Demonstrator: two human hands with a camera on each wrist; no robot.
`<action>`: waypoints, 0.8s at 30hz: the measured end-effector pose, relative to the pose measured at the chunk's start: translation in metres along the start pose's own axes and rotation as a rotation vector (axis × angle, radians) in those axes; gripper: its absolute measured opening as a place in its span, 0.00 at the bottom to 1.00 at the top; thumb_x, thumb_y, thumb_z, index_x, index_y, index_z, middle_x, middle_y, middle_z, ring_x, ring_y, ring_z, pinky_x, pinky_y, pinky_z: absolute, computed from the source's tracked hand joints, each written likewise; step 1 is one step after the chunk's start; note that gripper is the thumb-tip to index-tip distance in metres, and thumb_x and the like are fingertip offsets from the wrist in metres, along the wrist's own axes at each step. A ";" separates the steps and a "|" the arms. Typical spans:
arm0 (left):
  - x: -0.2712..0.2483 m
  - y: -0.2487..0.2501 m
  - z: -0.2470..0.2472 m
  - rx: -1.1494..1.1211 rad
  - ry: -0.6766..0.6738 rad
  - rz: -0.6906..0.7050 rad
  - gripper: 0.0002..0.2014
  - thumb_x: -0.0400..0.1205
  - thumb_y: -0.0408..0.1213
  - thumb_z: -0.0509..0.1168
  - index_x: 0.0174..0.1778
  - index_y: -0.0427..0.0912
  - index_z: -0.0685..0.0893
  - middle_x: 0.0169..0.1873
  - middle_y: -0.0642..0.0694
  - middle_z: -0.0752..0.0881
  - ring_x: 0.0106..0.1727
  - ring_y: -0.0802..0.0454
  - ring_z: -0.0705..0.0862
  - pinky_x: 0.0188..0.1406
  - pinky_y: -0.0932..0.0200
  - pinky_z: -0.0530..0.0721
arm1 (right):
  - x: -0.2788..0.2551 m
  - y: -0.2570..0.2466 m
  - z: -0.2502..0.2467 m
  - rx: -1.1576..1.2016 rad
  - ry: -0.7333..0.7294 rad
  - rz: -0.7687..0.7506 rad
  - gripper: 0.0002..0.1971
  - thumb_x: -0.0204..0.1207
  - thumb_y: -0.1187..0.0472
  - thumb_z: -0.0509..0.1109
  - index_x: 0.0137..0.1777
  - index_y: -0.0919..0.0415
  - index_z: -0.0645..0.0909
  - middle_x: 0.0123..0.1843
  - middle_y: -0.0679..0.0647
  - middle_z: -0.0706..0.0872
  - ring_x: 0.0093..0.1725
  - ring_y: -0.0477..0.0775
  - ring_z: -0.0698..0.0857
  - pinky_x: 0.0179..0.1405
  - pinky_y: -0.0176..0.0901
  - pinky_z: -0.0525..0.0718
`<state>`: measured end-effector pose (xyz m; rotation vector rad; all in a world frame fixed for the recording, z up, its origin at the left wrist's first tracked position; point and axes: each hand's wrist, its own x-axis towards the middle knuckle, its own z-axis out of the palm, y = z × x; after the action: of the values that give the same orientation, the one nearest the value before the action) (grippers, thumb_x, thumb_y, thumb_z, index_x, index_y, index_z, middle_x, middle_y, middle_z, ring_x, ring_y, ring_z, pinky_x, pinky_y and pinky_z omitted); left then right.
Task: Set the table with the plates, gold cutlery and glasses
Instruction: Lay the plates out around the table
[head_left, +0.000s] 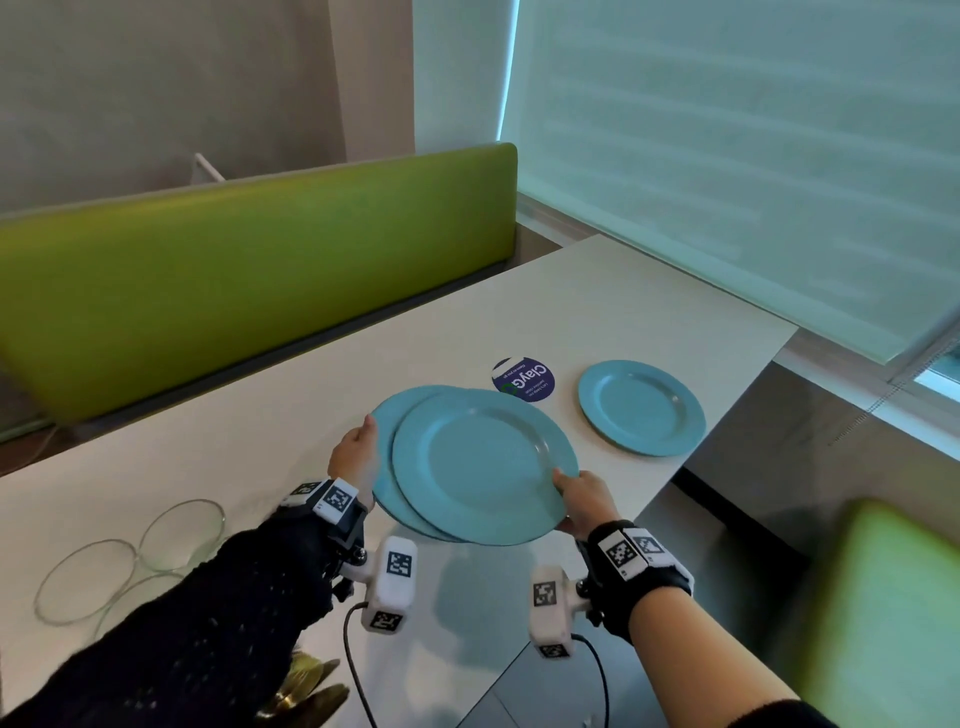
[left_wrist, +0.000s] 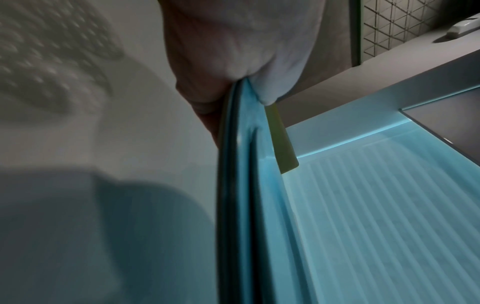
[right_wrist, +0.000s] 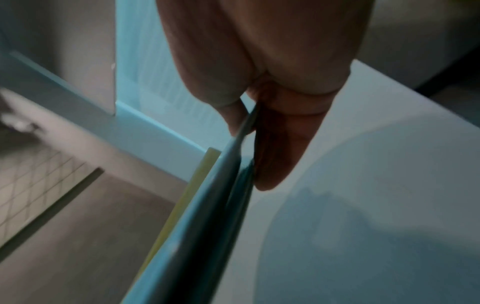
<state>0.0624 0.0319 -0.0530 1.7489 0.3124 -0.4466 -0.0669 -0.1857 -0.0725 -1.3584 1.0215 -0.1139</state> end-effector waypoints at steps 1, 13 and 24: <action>-0.002 0.001 -0.005 0.023 0.031 0.026 0.28 0.84 0.57 0.49 0.67 0.39 0.78 0.64 0.36 0.81 0.61 0.35 0.81 0.65 0.39 0.80 | 0.000 0.003 -0.002 0.029 0.018 0.005 0.07 0.83 0.64 0.60 0.56 0.68 0.74 0.48 0.63 0.81 0.36 0.57 0.82 0.25 0.48 0.84; 0.007 0.021 -0.080 0.003 0.393 0.104 0.26 0.88 0.48 0.47 0.73 0.34 0.73 0.71 0.31 0.75 0.70 0.32 0.75 0.66 0.48 0.72 | -0.008 0.037 -0.030 0.120 0.198 0.083 0.07 0.84 0.62 0.59 0.54 0.67 0.72 0.53 0.68 0.80 0.52 0.68 0.82 0.60 0.71 0.80; -0.001 0.020 -0.087 -0.004 0.393 0.069 0.26 0.88 0.49 0.46 0.74 0.35 0.72 0.72 0.33 0.75 0.71 0.34 0.74 0.66 0.49 0.72 | 0.043 0.090 -0.021 -0.186 0.144 0.103 0.09 0.80 0.57 0.61 0.52 0.63 0.74 0.60 0.70 0.82 0.61 0.71 0.82 0.62 0.65 0.81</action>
<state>0.0811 0.1121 -0.0196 1.8322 0.5281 -0.0480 -0.0979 -0.2031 -0.1680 -1.4780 1.2460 -0.0406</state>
